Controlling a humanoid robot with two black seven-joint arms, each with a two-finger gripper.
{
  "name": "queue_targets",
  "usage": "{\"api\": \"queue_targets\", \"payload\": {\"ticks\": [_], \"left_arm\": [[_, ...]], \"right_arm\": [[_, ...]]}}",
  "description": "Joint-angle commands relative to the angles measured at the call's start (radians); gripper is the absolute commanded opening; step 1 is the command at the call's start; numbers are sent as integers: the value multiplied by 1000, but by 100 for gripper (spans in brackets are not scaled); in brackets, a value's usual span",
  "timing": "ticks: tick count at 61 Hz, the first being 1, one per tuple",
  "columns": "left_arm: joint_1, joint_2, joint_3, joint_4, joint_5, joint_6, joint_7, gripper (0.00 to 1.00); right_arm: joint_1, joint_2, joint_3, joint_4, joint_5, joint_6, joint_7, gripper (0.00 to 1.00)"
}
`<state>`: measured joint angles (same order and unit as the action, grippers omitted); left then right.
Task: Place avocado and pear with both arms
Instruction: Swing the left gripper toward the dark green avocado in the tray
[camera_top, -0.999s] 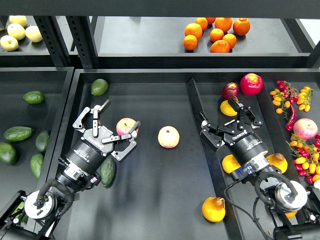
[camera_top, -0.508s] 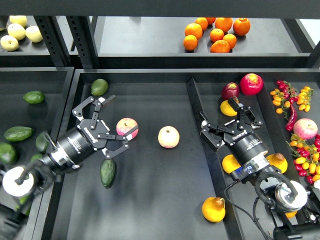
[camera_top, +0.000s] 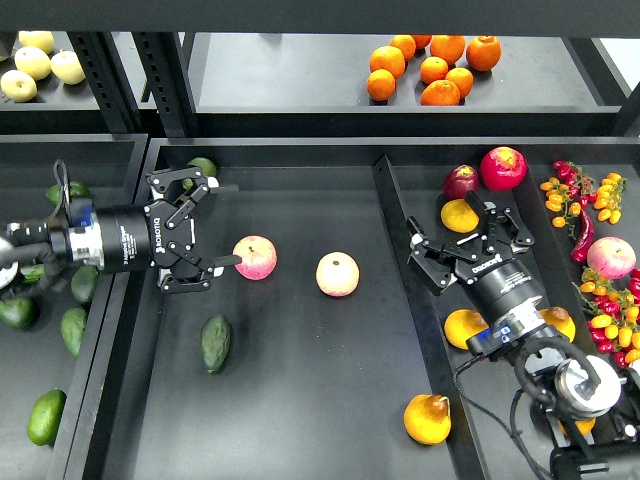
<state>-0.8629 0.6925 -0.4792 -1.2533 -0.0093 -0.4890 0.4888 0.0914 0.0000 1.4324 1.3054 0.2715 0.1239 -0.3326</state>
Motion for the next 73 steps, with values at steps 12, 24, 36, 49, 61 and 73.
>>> {"api": "queue_targets", "payload": {"ticks": [12, 24, 36, 49, 61, 73], "left_arm": [[-347, 6, 433, 18, 156, 0, 0, 100], [-510, -14, 639, 55, 184, 0, 0, 100], [-547, -67, 740, 83, 299, 0, 0, 99], [-545, -166, 824, 196, 399, 0, 0, 99], [-541, -261, 887, 255, 419, 0, 0, 99], [-533, -338, 938, 328, 428, 0, 0, 99]], "right_arm": [[28, 0, 26, -2, -6, -50, 0, 100], [57, 0, 29, -2, -9, -72, 0, 100], [88, 0, 31, -5, -12, -89, 0, 100], [110, 0, 31, -6, -14, -102, 0, 100], [110, 0, 31, -8, -14, -102, 0, 100], [110, 0, 31, -8, -14, -101, 0, 100]]}}
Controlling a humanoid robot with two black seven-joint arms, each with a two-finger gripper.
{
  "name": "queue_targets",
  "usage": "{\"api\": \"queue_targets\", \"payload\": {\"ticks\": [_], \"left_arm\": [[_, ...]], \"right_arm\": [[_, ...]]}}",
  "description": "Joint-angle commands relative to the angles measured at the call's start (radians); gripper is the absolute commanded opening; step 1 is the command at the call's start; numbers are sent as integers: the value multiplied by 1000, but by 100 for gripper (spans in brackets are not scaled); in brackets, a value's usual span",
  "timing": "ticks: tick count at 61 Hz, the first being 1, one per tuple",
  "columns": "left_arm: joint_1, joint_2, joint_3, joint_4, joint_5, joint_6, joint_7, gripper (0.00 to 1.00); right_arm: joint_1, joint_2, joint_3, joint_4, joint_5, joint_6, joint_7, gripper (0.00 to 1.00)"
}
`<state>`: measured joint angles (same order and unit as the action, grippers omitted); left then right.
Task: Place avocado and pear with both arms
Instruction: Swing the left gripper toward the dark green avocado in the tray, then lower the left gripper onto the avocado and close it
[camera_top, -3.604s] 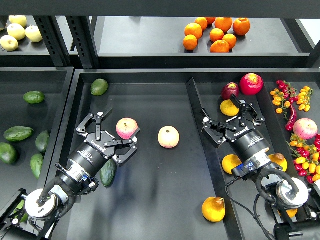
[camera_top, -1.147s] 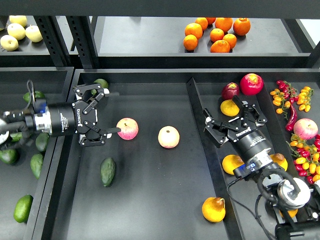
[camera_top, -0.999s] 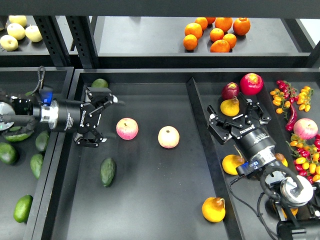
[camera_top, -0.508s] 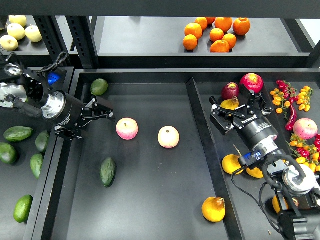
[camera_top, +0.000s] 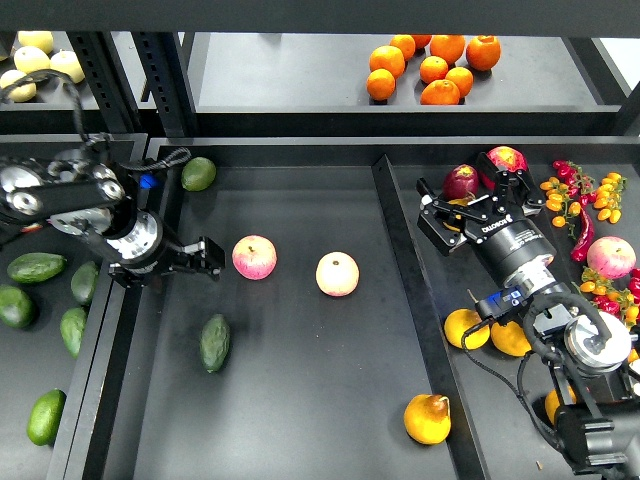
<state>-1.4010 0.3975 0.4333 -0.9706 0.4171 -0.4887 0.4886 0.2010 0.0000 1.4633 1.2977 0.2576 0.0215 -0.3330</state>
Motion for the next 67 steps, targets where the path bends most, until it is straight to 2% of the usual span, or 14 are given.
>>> {"api": "queue_targets", "payload": {"ticks": [1, 24, 67], "left_arm": [[5, -46, 27, 50, 3, 0, 0, 99], [89, -173, 47, 167, 0, 0, 0, 99], [198, -270, 45, 354, 5, 0, 0, 99]], "right_arm": [[0, 0, 0, 0, 0, 2, 0, 100], [-3, 0, 0, 0, 2, 5, 0, 100], [-2, 0, 14, 2, 2, 3, 0, 100]]}}
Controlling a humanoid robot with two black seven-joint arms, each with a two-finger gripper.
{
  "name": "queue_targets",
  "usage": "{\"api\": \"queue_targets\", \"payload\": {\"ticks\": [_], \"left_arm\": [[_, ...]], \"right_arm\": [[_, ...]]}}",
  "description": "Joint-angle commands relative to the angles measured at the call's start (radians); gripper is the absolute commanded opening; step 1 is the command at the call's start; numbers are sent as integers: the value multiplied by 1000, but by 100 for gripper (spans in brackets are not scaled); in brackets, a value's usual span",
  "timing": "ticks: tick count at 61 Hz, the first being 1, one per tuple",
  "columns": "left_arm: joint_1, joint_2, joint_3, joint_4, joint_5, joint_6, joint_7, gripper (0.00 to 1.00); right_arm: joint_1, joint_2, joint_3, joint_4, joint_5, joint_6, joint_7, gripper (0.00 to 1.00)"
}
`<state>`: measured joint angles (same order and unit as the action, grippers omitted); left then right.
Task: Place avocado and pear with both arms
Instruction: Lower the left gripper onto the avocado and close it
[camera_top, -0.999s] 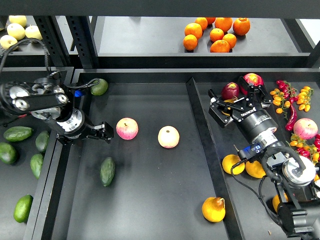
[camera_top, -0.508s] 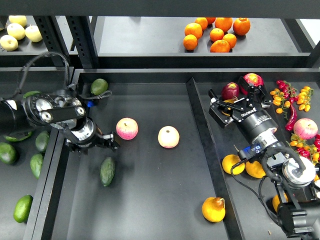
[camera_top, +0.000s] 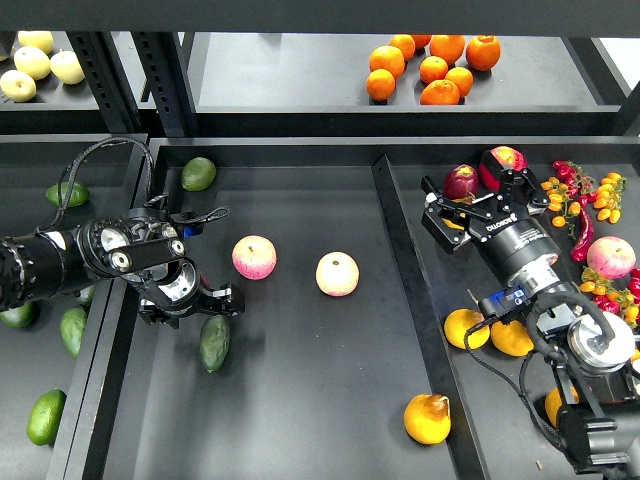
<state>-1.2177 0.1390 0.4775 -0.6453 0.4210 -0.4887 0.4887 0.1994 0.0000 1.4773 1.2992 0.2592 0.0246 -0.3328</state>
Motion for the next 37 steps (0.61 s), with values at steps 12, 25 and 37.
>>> {"api": "queue_targets", "payload": {"ticks": [12, 25, 37], "left_arm": [[40, -65, 1, 88, 13, 0, 0, 99], [59, -104, 0, 131, 55, 0, 0, 99], [73, -104, 0, 148, 59, 0, 0, 99]], "right_arm": [[-2, 0, 1, 0, 0, 6, 0, 100], [-8, 0, 6, 2, 0, 9, 0, 100], [-12, 0, 6, 3, 2, 11, 0, 100]]}}
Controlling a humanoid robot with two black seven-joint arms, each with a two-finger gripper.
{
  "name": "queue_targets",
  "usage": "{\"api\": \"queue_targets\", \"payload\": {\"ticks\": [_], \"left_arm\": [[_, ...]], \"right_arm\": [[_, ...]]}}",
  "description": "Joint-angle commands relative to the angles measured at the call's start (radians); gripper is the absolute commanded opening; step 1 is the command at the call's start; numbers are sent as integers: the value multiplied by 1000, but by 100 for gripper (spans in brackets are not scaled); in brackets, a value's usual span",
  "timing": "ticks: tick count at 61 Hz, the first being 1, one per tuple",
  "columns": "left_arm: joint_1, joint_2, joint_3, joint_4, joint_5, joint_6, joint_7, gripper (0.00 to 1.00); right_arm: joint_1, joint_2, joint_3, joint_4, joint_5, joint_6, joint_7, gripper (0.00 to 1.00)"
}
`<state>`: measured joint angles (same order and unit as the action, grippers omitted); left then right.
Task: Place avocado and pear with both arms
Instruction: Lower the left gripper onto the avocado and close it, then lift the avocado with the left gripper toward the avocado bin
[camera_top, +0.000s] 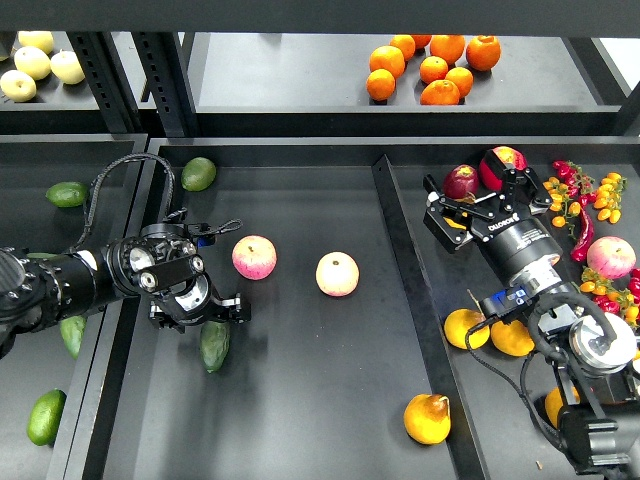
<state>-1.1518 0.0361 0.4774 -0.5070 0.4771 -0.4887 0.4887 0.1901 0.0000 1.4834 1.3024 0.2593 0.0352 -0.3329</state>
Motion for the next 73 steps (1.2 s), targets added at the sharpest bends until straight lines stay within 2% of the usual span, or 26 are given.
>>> {"api": "queue_targets", "payload": {"ticks": [1, 24, 66, 73], "left_arm": [[7, -1, 1, 12, 3, 0, 0, 99], [38, -33, 0, 61, 29, 0, 0, 99], [69, -36, -8, 78, 28, 0, 0, 99], [69, -36, -13, 78, 28, 0, 0, 93]], "right_arm": [[-3, 0, 0, 0, 1, 0, 0, 100], [-5, 0, 2, 1, 1, 2, 0, 100], [-5, 0, 2, 1, 1, 5, 0, 100], [-5, 0, 6, 1, 1, 5, 0, 100]]}}
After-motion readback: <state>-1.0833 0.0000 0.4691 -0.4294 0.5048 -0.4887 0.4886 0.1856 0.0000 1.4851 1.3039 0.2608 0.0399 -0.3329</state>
